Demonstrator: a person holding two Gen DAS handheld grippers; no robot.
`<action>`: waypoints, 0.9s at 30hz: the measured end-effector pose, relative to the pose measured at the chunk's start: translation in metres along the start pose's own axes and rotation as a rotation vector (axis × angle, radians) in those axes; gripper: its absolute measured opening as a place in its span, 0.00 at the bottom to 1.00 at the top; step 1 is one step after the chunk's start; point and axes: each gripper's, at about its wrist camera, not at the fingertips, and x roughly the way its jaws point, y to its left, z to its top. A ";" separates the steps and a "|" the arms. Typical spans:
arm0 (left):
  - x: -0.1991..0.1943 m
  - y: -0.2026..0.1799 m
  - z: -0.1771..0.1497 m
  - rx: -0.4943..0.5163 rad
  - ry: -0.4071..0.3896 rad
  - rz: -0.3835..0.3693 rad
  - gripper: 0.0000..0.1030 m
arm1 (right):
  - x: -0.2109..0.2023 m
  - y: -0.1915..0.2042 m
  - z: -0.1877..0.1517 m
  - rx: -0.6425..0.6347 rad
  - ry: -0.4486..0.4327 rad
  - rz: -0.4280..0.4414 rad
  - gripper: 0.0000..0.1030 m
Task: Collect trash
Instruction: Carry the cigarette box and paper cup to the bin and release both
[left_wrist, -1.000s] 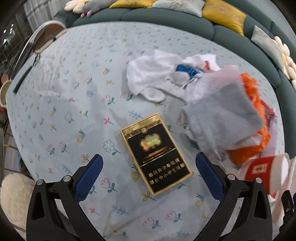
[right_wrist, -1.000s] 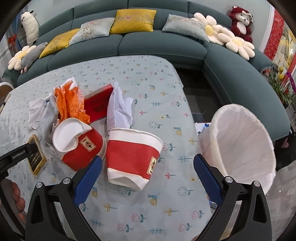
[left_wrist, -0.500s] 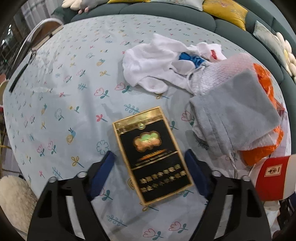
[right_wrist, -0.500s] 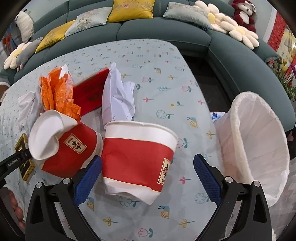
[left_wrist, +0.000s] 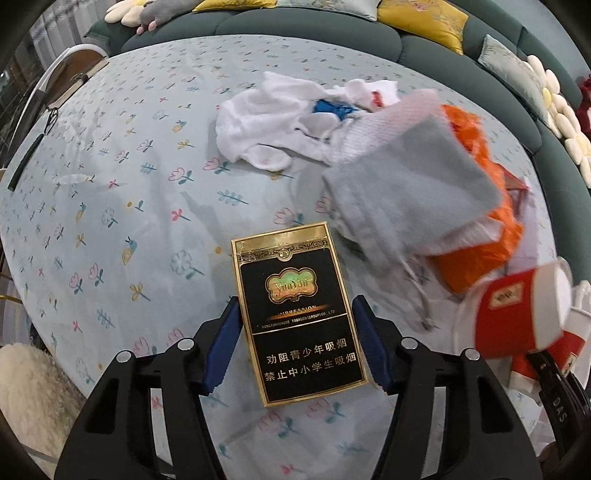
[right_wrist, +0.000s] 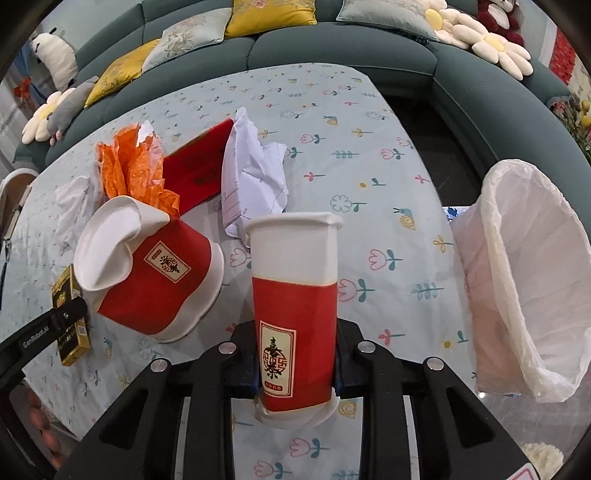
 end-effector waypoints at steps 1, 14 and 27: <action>-0.005 -0.004 -0.002 0.005 -0.004 -0.006 0.56 | -0.004 -0.002 -0.001 0.002 -0.007 0.007 0.24; -0.064 -0.052 -0.030 0.103 -0.066 -0.069 0.56 | -0.066 -0.039 -0.012 0.058 -0.111 0.014 0.24; -0.122 -0.130 -0.069 0.308 -0.120 -0.164 0.56 | -0.126 -0.108 -0.036 0.138 -0.217 -0.047 0.25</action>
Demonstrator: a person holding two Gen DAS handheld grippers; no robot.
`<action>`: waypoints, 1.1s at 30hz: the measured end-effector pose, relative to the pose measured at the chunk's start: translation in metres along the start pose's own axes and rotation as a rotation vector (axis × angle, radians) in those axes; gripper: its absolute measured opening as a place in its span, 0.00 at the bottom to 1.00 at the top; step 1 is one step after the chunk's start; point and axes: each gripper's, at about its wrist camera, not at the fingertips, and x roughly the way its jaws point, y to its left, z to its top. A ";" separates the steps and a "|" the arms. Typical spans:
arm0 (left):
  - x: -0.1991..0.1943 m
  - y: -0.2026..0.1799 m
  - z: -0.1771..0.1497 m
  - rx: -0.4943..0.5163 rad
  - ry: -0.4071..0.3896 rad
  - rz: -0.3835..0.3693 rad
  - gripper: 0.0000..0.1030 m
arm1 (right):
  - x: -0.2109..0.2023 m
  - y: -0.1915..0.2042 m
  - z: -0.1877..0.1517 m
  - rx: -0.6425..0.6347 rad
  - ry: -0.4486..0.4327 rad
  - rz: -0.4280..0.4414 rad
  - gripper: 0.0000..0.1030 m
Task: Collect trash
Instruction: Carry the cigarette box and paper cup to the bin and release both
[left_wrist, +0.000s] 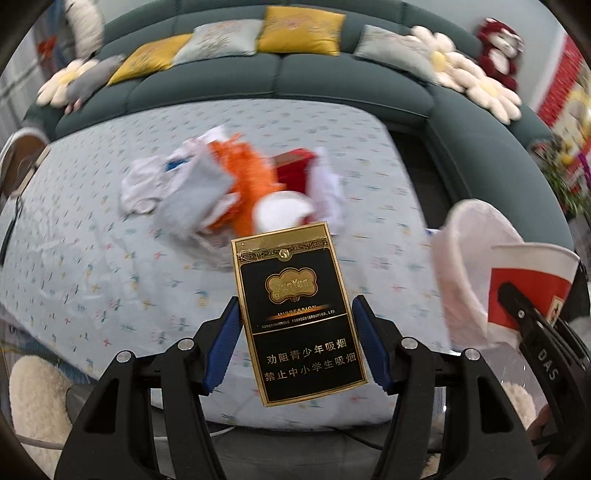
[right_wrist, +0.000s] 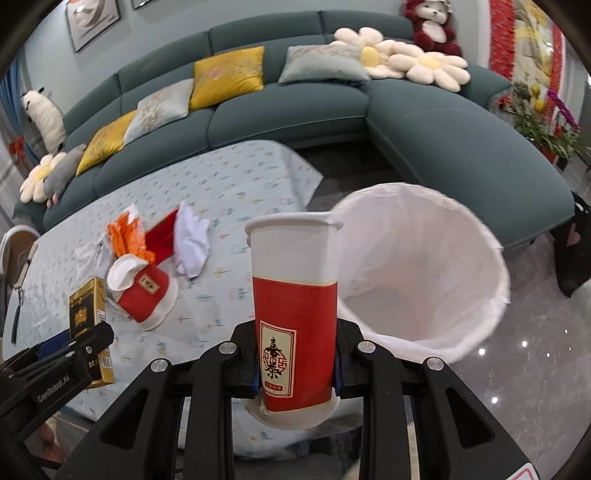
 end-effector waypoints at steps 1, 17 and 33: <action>-0.002 -0.008 0.000 0.017 -0.002 -0.009 0.56 | -0.004 -0.007 0.000 0.008 -0.008 -0.010 0.25; -0.005 -0.141 0.020 0.291 -0.010 -0.211 0.57 | -0.025 -0.102 0.011 0.125 -0.073 -0.108 0.25; 0.044 -0.208 0.043 0.326 0.053 -0.278 0.57 | 0.001 -0.145 0.040 0.162 -0.087 -0.155 0.25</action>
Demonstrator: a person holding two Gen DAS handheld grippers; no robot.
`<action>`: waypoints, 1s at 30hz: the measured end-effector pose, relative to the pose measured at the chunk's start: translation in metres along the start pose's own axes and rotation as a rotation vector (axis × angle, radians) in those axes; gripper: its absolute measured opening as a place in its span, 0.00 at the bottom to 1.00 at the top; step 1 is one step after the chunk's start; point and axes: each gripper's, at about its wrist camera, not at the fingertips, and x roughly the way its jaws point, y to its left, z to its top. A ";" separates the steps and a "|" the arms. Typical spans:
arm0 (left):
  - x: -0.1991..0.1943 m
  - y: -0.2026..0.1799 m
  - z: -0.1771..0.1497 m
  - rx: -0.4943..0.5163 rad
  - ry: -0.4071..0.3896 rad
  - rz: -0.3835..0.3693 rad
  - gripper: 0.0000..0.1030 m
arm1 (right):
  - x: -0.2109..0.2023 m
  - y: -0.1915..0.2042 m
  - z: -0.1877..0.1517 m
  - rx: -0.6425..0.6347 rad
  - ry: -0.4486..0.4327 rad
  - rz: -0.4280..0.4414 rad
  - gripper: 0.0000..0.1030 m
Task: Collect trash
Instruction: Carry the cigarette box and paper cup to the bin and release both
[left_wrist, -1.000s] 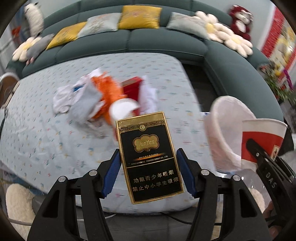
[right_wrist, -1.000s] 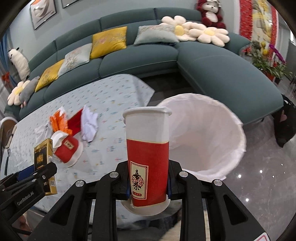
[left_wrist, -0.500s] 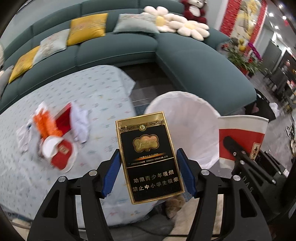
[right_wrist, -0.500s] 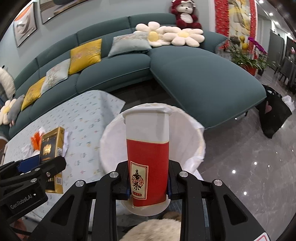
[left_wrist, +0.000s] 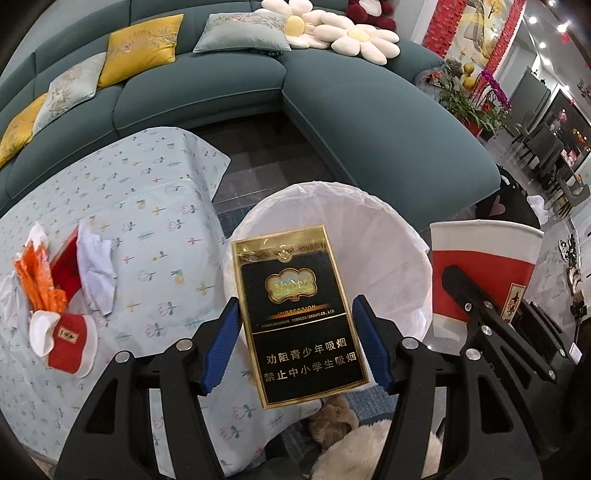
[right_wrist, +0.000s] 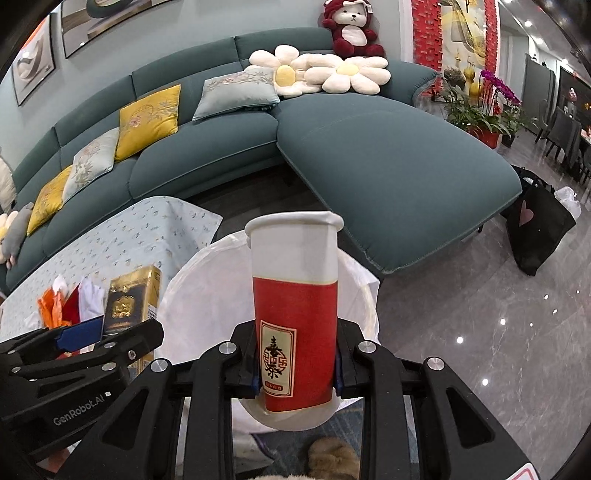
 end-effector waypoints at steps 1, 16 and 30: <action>0.001 -0.001 0.002 0.000 -0.002 0.001 0.57 | 0.002 -0.001 0.002 0.002 -0.001 -0.003 0.25; -0.020 0.028 0.007 -0.066 -0.071 0.071 0.75 | 0.006 0.014 0.018 0.000 -0.025 0.016 0.34; -0.063 0.107 -0.017 -0.229 -0.123 0.151 0.76 | -0.021 0.056 0.017 -0.077 -0.055 0.026 0.52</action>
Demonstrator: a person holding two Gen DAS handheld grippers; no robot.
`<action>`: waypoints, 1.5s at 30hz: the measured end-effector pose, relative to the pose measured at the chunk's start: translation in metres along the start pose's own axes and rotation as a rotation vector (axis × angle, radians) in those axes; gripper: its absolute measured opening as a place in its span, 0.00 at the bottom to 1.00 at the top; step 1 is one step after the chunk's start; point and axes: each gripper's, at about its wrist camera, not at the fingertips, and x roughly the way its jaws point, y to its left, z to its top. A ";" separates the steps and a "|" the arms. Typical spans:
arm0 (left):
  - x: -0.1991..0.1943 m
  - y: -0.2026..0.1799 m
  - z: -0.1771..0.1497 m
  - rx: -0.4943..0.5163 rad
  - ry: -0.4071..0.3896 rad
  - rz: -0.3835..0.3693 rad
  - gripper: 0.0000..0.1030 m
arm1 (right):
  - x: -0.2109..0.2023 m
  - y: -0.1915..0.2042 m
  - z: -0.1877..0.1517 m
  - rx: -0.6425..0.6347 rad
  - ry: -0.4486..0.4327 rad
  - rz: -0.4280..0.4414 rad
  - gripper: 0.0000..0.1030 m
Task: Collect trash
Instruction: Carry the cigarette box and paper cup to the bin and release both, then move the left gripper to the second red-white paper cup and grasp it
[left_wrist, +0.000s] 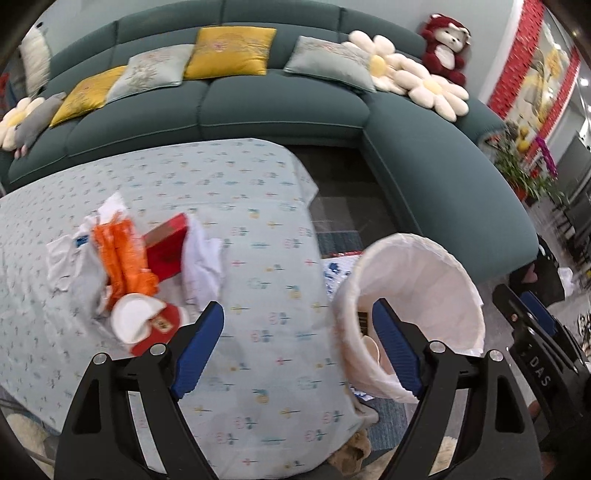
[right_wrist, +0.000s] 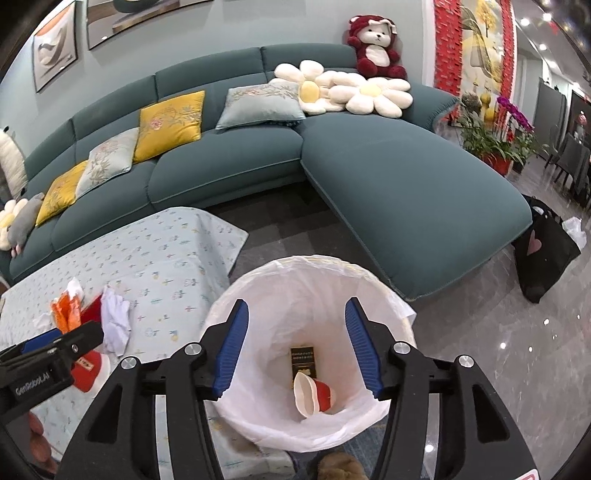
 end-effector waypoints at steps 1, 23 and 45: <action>-0.002 0.004 -0.001 -0.004 -0.001 0.005 0.76 | -0.001 0.003 -0.001 -0.002 0.001 0.003 0.52; -0.014 0.114 -0.031 -0.163 0.020 0.094 0.80 | -0.010 0.109 -0.038 -0.146 0.087 0.112 0.53; 0.038 0.164 -0.045 -0.210 0.111 0.123 0.79 | 0.032 0.167 -0.054 -0.213 0.175 0.146 0.54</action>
